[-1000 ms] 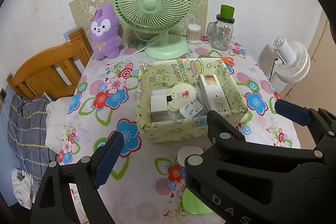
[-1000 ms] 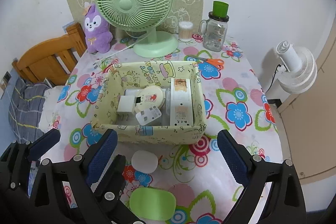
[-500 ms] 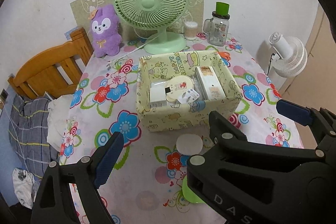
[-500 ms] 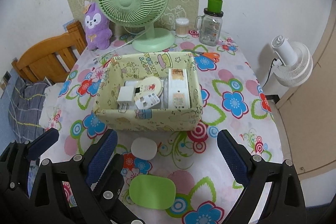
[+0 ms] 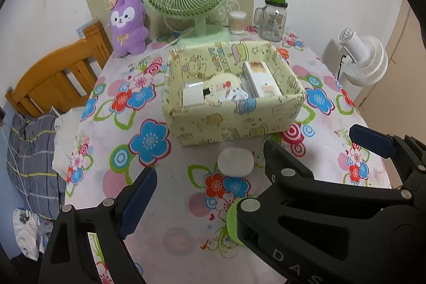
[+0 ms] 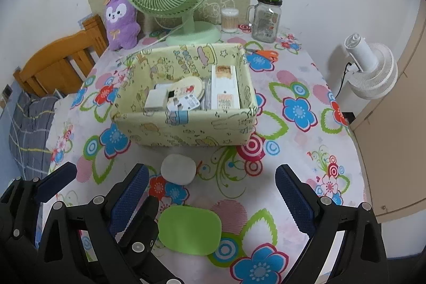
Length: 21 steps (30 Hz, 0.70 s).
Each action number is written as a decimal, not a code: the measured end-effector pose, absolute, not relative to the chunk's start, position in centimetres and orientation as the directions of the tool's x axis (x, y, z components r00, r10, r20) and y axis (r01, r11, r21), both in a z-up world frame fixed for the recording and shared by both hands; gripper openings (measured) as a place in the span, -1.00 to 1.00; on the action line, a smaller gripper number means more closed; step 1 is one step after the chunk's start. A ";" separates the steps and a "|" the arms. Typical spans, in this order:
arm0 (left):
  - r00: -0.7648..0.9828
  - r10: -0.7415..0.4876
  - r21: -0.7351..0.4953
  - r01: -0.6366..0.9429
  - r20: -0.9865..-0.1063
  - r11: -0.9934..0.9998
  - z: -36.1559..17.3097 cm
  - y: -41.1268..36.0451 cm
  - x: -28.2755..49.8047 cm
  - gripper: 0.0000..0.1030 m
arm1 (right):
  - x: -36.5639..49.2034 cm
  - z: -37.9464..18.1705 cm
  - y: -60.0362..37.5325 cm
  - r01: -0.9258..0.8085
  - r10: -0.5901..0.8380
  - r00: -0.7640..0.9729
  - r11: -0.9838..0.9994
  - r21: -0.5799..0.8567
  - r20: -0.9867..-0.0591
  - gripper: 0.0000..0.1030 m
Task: Organize rigid objects
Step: 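Withdraw both tools from the basket toward the green case and white item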
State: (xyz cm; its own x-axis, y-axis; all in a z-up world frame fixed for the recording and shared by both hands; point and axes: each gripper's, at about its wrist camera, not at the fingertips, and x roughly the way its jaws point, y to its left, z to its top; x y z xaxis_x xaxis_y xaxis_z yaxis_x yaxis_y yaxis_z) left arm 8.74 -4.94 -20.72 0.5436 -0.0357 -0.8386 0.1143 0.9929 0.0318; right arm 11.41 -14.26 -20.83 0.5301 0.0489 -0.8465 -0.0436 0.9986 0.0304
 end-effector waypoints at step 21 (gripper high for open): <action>0.511 -0.055 0.005 0.115 -0.858 0.993 -25.7 -6.2 7.1 0.90 | 9.2 -25.7 -16.0 -0.002 0.015 0.527 1.000 0.017 -0.850 0.89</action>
